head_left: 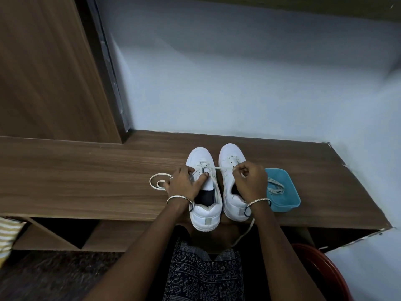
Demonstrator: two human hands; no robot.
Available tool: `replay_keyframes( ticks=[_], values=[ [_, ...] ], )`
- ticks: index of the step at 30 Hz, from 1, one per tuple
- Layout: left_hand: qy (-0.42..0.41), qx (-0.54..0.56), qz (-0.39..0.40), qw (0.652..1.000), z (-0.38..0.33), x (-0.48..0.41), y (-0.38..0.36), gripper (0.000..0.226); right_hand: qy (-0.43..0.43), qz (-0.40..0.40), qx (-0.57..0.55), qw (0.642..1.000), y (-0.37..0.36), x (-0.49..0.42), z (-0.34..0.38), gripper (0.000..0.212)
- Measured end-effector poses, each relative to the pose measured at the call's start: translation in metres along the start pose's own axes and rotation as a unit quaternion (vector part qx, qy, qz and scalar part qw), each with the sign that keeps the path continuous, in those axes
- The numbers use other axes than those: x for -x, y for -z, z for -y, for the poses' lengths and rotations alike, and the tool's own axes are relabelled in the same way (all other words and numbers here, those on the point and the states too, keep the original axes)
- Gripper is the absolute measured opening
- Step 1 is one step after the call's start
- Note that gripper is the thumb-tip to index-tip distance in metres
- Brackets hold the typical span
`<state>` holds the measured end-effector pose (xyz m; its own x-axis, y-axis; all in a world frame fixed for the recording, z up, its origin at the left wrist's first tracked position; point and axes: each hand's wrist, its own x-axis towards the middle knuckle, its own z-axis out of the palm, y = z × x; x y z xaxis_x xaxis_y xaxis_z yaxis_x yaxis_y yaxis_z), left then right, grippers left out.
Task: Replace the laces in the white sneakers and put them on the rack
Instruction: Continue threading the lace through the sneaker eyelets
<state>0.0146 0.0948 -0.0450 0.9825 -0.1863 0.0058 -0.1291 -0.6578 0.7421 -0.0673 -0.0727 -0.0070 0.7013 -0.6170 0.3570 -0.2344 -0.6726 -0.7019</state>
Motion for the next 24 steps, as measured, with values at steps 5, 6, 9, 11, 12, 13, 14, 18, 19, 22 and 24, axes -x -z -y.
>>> replay_keyframes(
  ticks=[5, 6, 9, 11, 12, 13, 14, 18, 19, 22, 24],
  values=[
    [0.03, 0.044, -0.001, 0.999, -0.003, -0.003, 0.007, 0.052, -0.012, 0.014, 0.007, 1.0, -0.005, 0.008, 0.002, 0.012],
    [0.033, 0.042, 0.003, 0.999, -0.003, -0.005, 0.009, 0.05, -0.013, 0.024, 0.012, 1.0, -0.008, 0.008, 0.005, 0.01],
    [0.034, 0.012, 0.027, 0.999, -0.004, -0.015, 0.011, 0.03, -0.003, 0.064, 0.04, 0.997, -0.016, 0.006, 0.016, 0.015],
    [0.028, -0.002, 0.042, 0.999, -0.004, -0.023, 0.012, 0.023, 0.007, 0.112, 0.101, 0.988, -0.023, 0.002, 0.022, 0.021],
    [0.027, -0.012, 0.054, 0.998, -0.004, -0.026, 0.012, 0.023, 0.01, 0.134, 0.13, 0.982, -0.026, 0.0, 0.025, 0.022],
    [0.025, -0.022, 0.073, 0.997, -0.003, -0.03, 0.012, 0.025, 0.01, 0.148, 0.152, 0.977, -0.029, -0.002, 0.026, 0.022],
    [0.02, -0.028, 0.094, 0.995, -0.002, -0.033, 0.012, 0.027, 0.007, 0.157, 0.17, 0.973, -0.031, -0.004, 0.026, 0.022],
    [0.004, -0.035, 0.138, 0.99, -0.002, -0.036, 0.015, 0.03, -0.007, 0.157, 0.224, 0.962, -0.039, -0.004, 0.026, 0.02],
    [0.01, -0.026, 0.137, 0.99, -0.003, -0.036, 0.016, 0.03, -0.009, 0.145, 0.228, 0.963, -0.039, -0.003, 0.025, 0.02],
    [0.041, 0.043, 0.146, 0.988, 0.002, -0.038, 0.017, 0.024, -0.014, 0.117, 0.224, 0.968, -0.041, -0.002, 0.023, 0.021],
    [0.074, 0.113, 0.151, 0.979, 0.007, -0.039, 0.018, 0.022, -0.017, 0.11, 0.219, 0.969, -0.042, -0.001, 0.021, 0.022]
  ],
)
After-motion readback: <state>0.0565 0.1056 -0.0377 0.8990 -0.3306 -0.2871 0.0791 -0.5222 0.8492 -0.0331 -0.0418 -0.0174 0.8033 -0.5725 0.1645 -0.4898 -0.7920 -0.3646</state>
